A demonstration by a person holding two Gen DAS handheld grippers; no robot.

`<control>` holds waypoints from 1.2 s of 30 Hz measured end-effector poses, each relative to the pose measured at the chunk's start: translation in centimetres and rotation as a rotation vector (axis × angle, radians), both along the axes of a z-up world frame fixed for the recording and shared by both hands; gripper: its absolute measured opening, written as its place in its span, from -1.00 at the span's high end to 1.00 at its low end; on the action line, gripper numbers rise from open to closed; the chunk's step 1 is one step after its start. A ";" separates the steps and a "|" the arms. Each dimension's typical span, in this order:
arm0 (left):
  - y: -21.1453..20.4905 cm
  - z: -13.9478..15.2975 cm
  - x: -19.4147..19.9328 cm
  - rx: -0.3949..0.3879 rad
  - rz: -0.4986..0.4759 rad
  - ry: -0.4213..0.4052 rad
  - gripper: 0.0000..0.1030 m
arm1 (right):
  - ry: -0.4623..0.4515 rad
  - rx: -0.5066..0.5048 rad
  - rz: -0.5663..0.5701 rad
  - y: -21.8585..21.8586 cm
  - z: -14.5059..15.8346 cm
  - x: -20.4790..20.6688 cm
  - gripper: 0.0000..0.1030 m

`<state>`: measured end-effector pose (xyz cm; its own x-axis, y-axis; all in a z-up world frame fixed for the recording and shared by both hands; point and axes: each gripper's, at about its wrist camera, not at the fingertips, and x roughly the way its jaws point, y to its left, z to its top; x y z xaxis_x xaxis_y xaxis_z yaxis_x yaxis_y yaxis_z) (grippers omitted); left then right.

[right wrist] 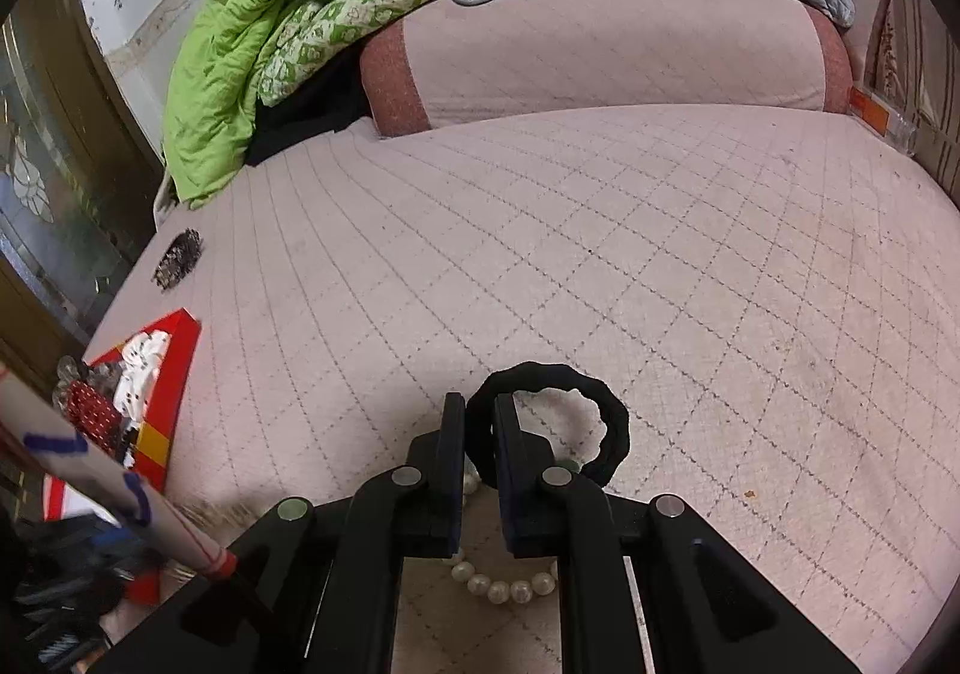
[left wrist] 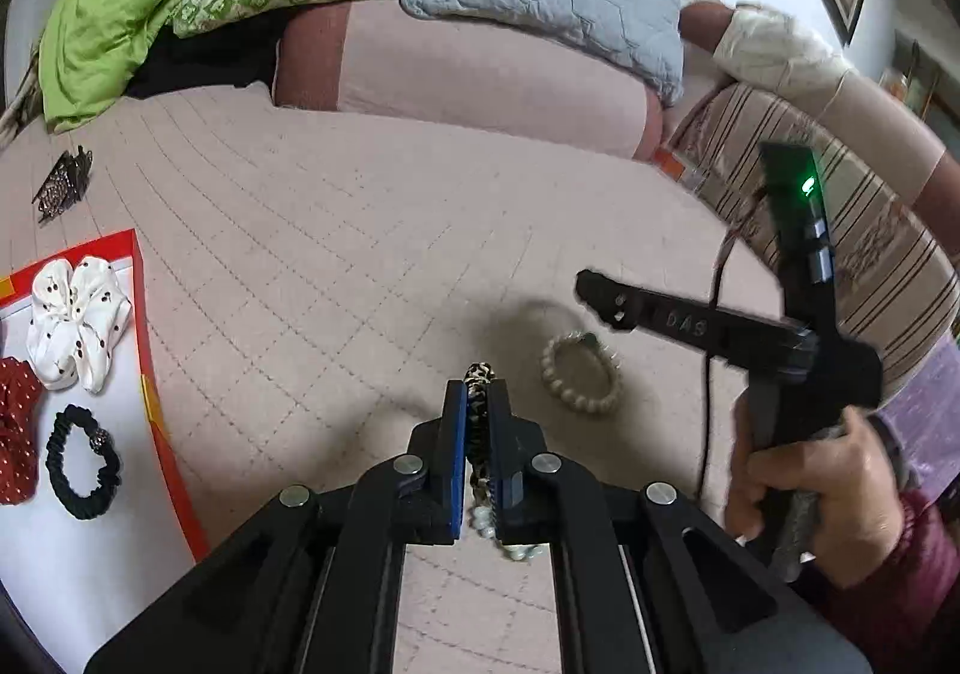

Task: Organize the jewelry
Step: 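Carry the gold bracelet and black hair tie toward the red tray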

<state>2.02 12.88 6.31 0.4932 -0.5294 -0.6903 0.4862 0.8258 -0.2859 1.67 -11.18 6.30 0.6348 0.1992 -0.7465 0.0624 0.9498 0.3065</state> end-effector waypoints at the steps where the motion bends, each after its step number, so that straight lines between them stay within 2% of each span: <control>1: -0.1 -0.1 0.0 -0.006 -0.003 0.008 0.88 | -0.004 -0.005 0.000 0.1 0.1 0.0 0.80; 2: -0.2 0.6 -0.6 -0.046 -0.030 -0.016 0.88 | -0.007 -0.009 0.001 0.1 0.1 -0.1 0.80; 3: -0.2 2.2 -1.8 -0.110 -0.076 -0.087 0.88 | -0.009 -0.005 0.002 0.1 0.2 -0.1 0.80; 5: -0.1 4.1 -3.1 -0.126 -0.106 -0.212 0.88 | -0.011 0.012 0.003 0.1 0.3 0.0 0.81; 10: 0.8 3.2 -1.8 -0.132 -0.062 -0.152 0.88 | -0.038 0.023 0.024 0.6 0.7 -0.3 0.81; 19: 3.7 4.1 -2.5 -0.119 0.031 -0.200 0.88 | -0.177 0.136 0.082 1.4 3.1 -1.7 0.80; 29: 8.0 5.1 -3.0 -0.067 0.181 -0.238 0.88 | -0.288 0.157 0.191 5.6 5.3 -3.8 0.80; 33: 10.2 5.6 -3.7 -0.024 0.285 -0.258 0.88 | -0.307 0.164 0.237 7.7 5.7 -4.7 0.80; 36: 12.8 5.9 -4.4 0.007 0.408 -0.257 0.88 | -0.322 0.189 0.270 9.5 6.1 -5.5 0.80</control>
